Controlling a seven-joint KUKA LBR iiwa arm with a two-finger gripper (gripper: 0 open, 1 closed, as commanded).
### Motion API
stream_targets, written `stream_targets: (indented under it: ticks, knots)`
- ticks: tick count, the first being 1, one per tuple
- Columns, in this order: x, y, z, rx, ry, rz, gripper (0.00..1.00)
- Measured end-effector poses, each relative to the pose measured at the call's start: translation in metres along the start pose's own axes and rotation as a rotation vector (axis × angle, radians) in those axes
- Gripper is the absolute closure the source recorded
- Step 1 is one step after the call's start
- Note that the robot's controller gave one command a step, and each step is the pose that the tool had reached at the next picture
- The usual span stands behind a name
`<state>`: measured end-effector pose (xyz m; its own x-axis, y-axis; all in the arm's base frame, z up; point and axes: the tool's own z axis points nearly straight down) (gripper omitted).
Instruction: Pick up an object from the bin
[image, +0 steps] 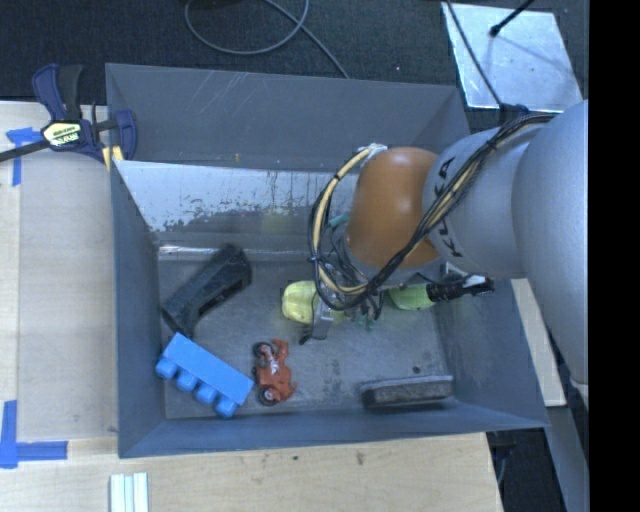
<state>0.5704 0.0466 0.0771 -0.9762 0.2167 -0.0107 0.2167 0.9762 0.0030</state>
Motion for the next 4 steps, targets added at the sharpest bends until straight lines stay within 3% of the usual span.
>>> stream_targets:
  ticks: [2,4]
  knots:
    - [0.002,-0.001,-0.017,0.002,0.008,0.0,1.0]
    - [0.0,0.0,-0.063,0.001,0.003,0.0,1.0]
